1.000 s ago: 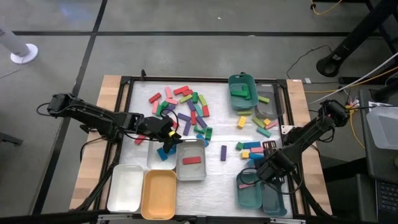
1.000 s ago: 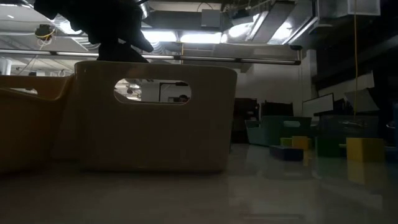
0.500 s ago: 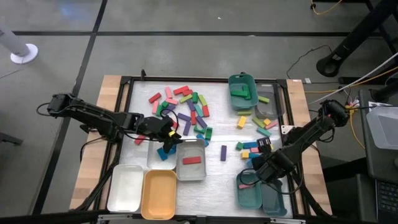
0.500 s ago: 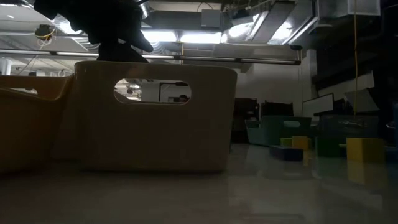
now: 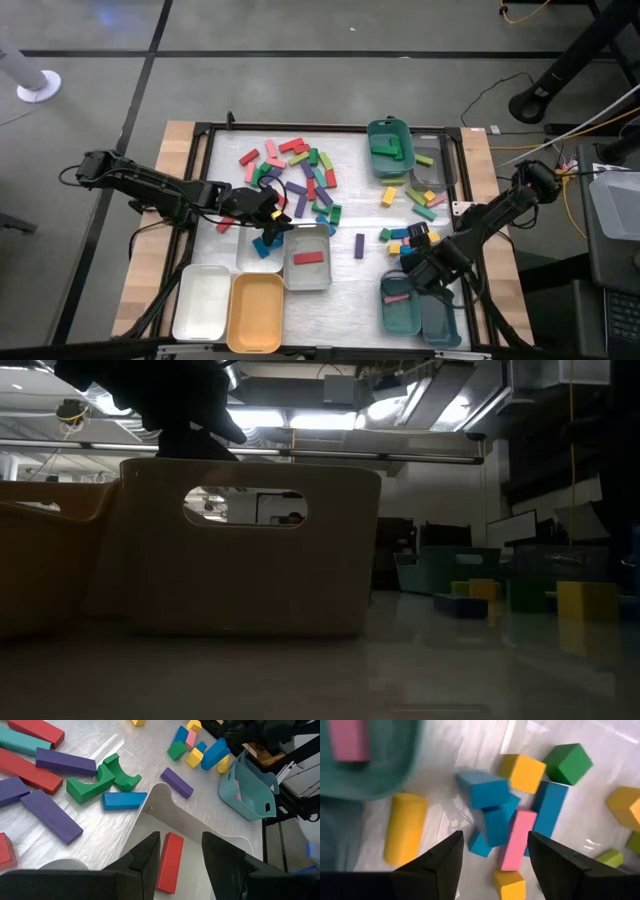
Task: Sort blocks
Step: Put the blue block into the top white bin
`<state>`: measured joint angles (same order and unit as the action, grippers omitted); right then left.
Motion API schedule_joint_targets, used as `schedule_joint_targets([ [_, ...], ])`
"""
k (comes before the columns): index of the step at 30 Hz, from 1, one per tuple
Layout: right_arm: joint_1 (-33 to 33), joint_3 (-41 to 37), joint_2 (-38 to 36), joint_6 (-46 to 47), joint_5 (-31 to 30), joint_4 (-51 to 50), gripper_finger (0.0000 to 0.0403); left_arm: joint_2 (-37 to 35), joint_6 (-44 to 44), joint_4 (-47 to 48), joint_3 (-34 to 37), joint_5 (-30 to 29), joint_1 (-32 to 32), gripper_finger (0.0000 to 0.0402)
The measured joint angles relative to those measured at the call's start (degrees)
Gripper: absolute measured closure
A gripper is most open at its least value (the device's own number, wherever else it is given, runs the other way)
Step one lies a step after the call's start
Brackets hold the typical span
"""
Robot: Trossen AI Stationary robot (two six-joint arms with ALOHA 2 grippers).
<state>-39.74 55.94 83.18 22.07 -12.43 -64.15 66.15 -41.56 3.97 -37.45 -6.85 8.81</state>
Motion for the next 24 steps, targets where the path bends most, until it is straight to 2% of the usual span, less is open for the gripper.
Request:
schedule_joint_targets([
  [5, 4.6, 0.01, 0.0, -0.07, 2.29, 0.03, 0.0182, 0.0, 0.0, 0.0, 0.0, 0.0, 0.07, 0.0268],
  [10, 7.49, 0.0, 0.0, -1.18, 8.0, 0.1, 0.0182, 0.0, 0.02, 0.03, 0.0, 0.0, 0.07, 0.0268],
  [17, 7.55, -0.26, 0.0, -1.59, 9.71, 1.75, 0.0182, 0.0, 0.02, 0.04, 0.0, 0.0, 0.07, 0.0268],
  [24, 7.55, -4.0, 0.0, -1.58, 11.9, 6.08, 0.0182, 0.0, 0.02, 0.07, 0.0, 0.0, 0.1, 0.0268],
])
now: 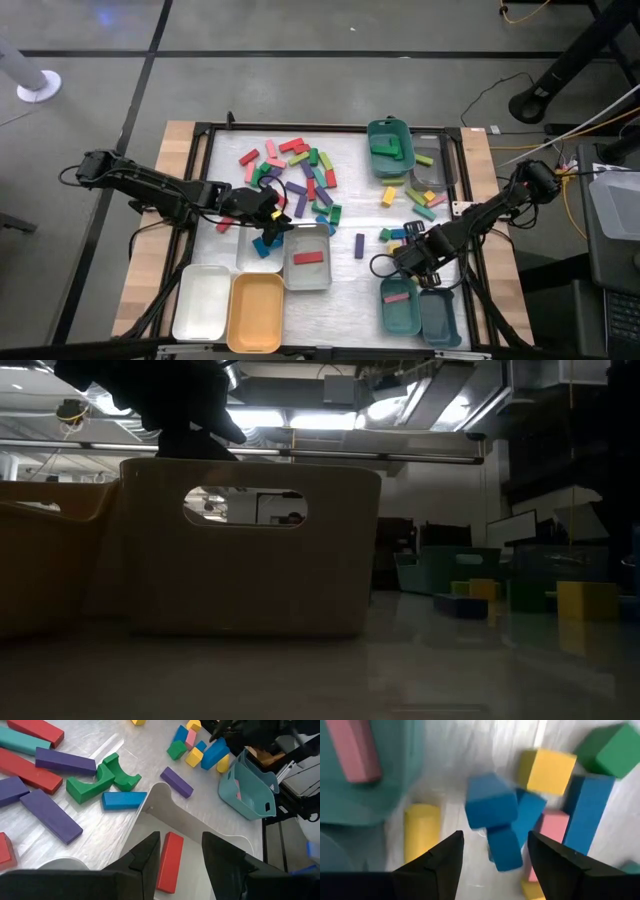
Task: Sort blocks
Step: Put the blue block into the top white bin
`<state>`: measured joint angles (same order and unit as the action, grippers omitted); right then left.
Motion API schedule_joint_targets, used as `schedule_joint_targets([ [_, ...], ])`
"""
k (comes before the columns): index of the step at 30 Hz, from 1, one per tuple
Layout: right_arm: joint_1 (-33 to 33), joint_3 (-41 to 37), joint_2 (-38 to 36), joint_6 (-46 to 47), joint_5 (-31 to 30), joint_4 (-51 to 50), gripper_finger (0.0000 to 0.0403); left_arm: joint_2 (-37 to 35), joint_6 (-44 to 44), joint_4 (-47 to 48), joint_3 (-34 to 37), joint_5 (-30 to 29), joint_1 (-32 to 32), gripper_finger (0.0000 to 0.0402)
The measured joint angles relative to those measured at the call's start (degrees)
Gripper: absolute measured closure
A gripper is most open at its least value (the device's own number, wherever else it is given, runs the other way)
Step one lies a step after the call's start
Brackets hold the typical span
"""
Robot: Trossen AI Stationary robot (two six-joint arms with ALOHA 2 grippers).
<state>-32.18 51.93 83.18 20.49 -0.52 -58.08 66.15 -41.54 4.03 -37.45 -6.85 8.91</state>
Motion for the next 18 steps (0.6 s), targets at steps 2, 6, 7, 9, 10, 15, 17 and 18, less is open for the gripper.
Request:
schedule_joint_targets([
  [2, -0.02, -0.77, 0.0, 0.19, 0.11, 0.08, 0.0187, 0.0, 0.0, 0.0, 0.0, 0.0, 0.0, 0.0268],
  [6, -0.02, -1.15, 0.0, 0.21, 0.14, 0.33, 0.0225, 0.0, 0.0, 0.0, 0.0, 0.01, 0.0, 0.0268],
  [7, -0.02, -1.15, 0.0, 0.2, 0.13, 0.49, 0.0238, 0.0, 0.0, 0.0, 0.0, 0.01, 0.0, 0.0268],
  [9, -0.02, -1.15, 0.0, 0.2, 0.09, 0.87, 0.0262, 0.0, 0.0, 0.01, 0.0, 0.02, 0.0, 0.0268],
  [10, -0.02, -1.15, 0.0, 0.2, 0.09, 1.16, 0.0273, 0.0, 0.0, 0.01, 0.0, 0.0, 0.0, 0.0268],
  [15, -0.02, -1.15, 0.0, 0.2, 0.12, 1.26, 0.0308, 0.0, 0.0, 0.0, 0.0, 0.0, 0.0, 0.0268],
  [17, -0.02, -1.15, 0.0, 0.2, 0.12, 1.25, 0.0319, 0.0, 0.0, 0.0, 0.0, 0.01, 0.0, 0.0268],
  [18, -0.04, -1.15, 0.0, 0.18, 0.12, 1.24, 0.0324, 0.0, 0.0, 0.0, 0.0, 0.02, 0.0, 0.0268],
])
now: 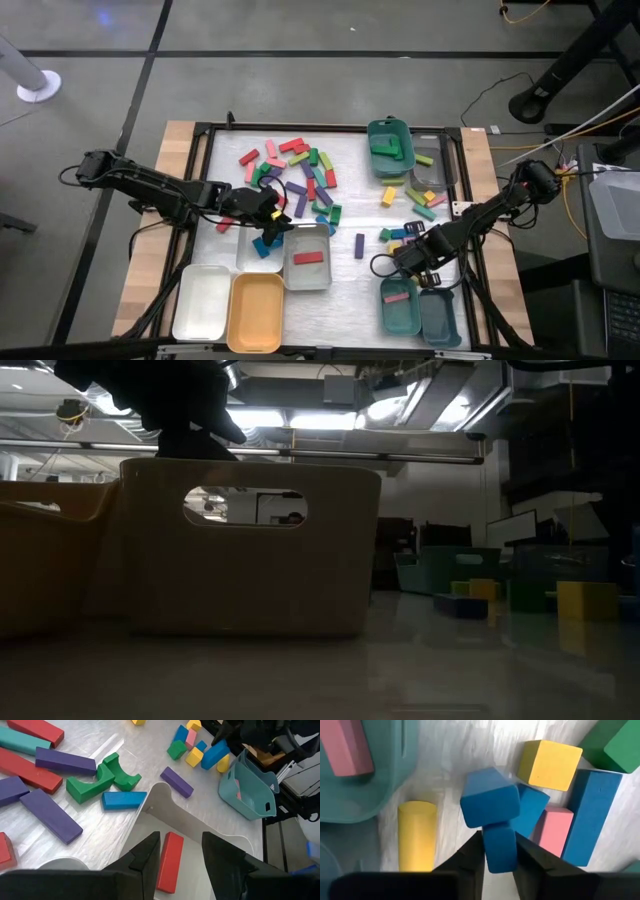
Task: Sort blocks
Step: Put the blue block into the top white bin
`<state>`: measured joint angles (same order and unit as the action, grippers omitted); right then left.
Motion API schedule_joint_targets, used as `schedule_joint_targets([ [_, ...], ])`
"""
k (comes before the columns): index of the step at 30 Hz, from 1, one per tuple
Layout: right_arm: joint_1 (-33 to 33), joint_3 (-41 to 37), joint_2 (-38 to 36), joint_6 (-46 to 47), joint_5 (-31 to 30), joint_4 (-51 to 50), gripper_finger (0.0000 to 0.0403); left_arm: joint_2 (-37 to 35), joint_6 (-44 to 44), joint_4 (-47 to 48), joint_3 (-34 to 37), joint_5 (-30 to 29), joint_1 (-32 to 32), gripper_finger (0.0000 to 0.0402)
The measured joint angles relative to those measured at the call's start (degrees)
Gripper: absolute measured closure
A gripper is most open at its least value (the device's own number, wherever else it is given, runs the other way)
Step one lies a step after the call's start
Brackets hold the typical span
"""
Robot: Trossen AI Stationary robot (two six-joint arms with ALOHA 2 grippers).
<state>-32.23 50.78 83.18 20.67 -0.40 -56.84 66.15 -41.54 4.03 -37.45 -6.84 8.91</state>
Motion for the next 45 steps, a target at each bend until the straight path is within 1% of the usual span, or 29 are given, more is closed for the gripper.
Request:
schedule_joint_targets([
  [4, 0.01, 0.07, -0.02, 0.0, 0.63, -0.21, 0.0346, 0.0, 0.0, 0.0, 0.0, -0.01, 0.0, 0.0268],
  [9, 0.02, 0.09, -0.02, 0.05, 4.09, -2.0, 0.0346, 0.0, 0.0, 0.0, 0.0, -0.01, 0.0, 0.0268],
  [11, 0.0, 0.19, -0.02, 0.89, 5.03, -4.55, 0.0343, 0.0, 0.0, 0.0, 0.0, 0.01, 0.0, 0.0268],
  [16, 0.0, 3.42, -0.02, 3.57, 4.91, -15.72, 0.0345, 0.0, 0.0, -0.02, 0.0, -0.02, 0.0, 0.0268],
  [20, 0.0, 8.53, -0.02, 4.34, 1.64, -23.97, 0.0346, 0.0, 0.0, -0.02, 0.0, -0.02, 0.01, 0.0268],
  [25, 0.0, 17.62, 0.0, 4.8, -5.48, -33.02, 0.0343, 0.0, 0.0, -0.06, 0.0, -0.02, 0.02, 0.0268],
  [29, 0.0, 25.14, -0.24, 3.37, -12.52, -32.28, 0.0345, 0.0, 0.19, -0.12, 0.0, -0.02, 0.0, 0.0268],
  [31, 0.0, 28.44, -0.44, 1.57, -18.12, -30.26, 0.0345, 0.0, 1.07, -0.31, 0.0, -0.09, 0.02, 0.0268],
  [33, 0.0, 30.31, -0.49, -1.35, -24.71, -25.11, 0.0341, 0.0, 2.17, -0.43, 0.0, -0.23, 0.02, 0.0268],
  [35, 0.01, 30.8, -0.42, -6.54, -30.49, -17.66, 0.0339, 0.0, 3.48, -0.79, -0.02, -0.29, 0.0, 0.0268],
  [37, 0.55, 30.62, -0.42, -13.42, -32.95, -8.02, 0.0339, -0.03, 6.11, -1.41, -0.02, -0.95, 0.03, 0.0268],
  [41, 3.11, 27.38, 0.08, -26.95, -30.57, 15.18, 0.034, -1.27, 12.0, -4.15, -0.02, -1.36, 0.23, 0.0268],
  [43, 5.21, 25.46, 0.73, -31.85, -27.99, 25.35, 0.0339, -2.92, 12.2, -4.49, -0.02, -1.42, 0.24, 0.0268],
  [45, 7.35, 23.75, 1.63, -34.85, -24.78, 33.33, 0.0338, -5.06, 12.63, -4.11, -0.02, -1.44, 0.24, 0.0268],
])
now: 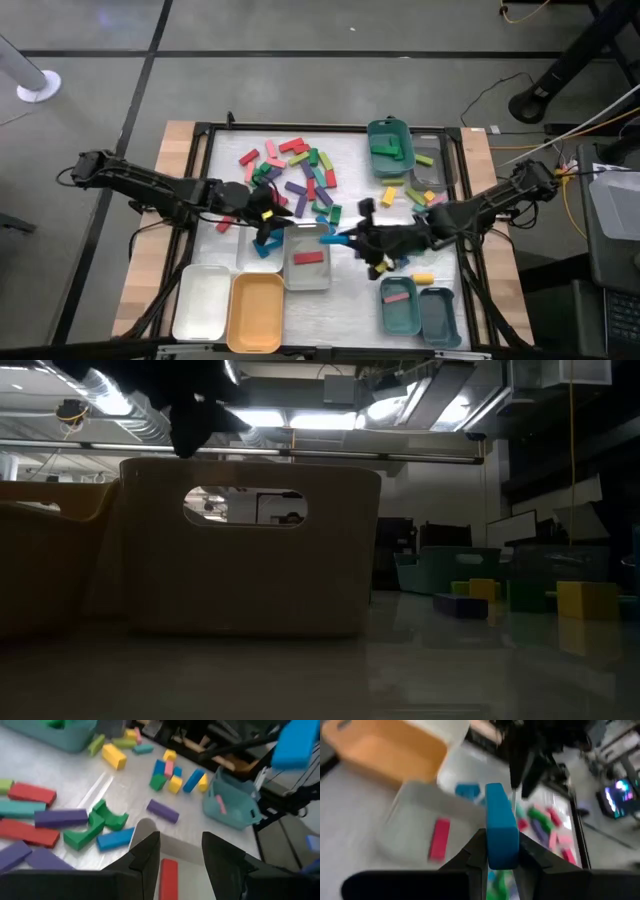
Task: Sort blocks
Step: Put the blue block into the top white bin
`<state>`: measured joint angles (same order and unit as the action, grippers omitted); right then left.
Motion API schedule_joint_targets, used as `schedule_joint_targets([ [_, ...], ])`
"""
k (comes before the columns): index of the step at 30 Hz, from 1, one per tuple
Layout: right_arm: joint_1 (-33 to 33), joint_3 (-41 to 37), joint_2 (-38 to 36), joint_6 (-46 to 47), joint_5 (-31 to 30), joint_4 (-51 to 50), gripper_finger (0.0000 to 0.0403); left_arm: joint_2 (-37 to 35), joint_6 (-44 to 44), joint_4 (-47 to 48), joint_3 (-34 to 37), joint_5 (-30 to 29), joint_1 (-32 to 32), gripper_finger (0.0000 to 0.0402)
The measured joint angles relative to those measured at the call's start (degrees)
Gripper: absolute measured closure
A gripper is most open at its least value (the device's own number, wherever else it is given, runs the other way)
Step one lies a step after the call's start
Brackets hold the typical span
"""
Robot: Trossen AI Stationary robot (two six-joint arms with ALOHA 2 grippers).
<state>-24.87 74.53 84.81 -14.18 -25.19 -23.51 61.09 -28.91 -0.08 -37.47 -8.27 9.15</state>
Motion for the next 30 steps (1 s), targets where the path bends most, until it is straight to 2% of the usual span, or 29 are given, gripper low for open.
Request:
schedule_joint_targets([
  [5, 5.8, -1.69, 5.13, -2.16, 10.1, 11.6, 0.0338, -7.07, 2.81, 2.5, -0.02, -0.58, 0.0, 0.0268],
  [13, 13.04, -1.69, 19.29, -3.25, 20.58, 35.71, 0.0337, -15.05, 3.66, 10.33, -0.07, -8.0, -0.04, 0.0268],
  [18, 15.75, -1.43, 26.94, -3.25, 22.2, 46.12, 0.0332, -17.55, 2.88, 17.32, -0.03, -9.52, -0.02, 0.0268],
  [22, 16.98, -1.26, 31.07, -3.12, 22.42, 52.84, 0.0319, -19.46, -1.28, 23.22, -0.04, -9.76, -0.2, 0.0268],
  [30, 17.54, 2.55, 36.26, -1.21, 23.27, 54.78, 0.0268, -22.67, -11.78, 40.26, -0.02, -9.8, -0.17, 0.0268],
])
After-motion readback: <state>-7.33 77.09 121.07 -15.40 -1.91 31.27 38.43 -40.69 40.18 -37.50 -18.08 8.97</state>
